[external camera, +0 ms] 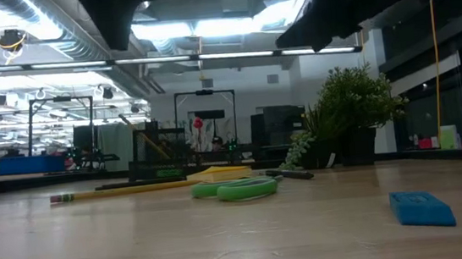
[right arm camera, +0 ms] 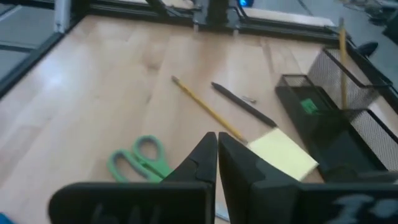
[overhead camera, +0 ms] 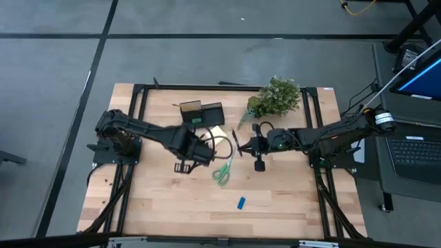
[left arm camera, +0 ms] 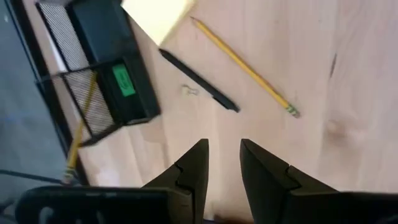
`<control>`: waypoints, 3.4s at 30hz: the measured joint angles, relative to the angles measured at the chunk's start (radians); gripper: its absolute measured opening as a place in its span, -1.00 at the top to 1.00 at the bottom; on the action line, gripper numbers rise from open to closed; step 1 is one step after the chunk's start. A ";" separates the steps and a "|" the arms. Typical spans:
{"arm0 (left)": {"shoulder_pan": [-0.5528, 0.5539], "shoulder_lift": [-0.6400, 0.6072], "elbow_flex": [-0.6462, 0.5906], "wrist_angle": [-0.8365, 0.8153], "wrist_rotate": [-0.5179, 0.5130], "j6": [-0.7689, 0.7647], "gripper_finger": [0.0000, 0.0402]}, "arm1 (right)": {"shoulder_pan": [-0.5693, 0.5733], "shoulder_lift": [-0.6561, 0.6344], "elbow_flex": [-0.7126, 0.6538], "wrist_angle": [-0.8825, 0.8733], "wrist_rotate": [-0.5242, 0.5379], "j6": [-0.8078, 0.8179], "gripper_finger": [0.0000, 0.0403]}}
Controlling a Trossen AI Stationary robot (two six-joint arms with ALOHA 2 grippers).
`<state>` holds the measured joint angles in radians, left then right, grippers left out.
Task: Pick and place office supplies into organizer
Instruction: Put the black ballpen into the black desk organizer
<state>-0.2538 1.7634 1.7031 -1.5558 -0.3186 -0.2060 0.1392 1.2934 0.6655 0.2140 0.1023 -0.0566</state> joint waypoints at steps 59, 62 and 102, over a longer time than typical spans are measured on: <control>-0.046 -0.388 -0.969 1.179 -0.021 -0.111 0.57 | 0.051 0.000 0.000 -0.123 0.102 0.286 0.90; -0.033 -0.388 -0.969 1.178 -0.021 -0.111 0.57 | 0.040 0.000 0.000 -0.122 0.100 0.284 0.90; 0.188 -0.282 -0.969 1.016 0.029 -0.387 0.07 | 0.035 0.000 0.000 -0.183 0.098 0.283 0.91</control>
<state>-0.0661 1.4814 0.7341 -0.5399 -0.2897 -0.5927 0.1738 1.2934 0.6659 0.0312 0.2008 0.2268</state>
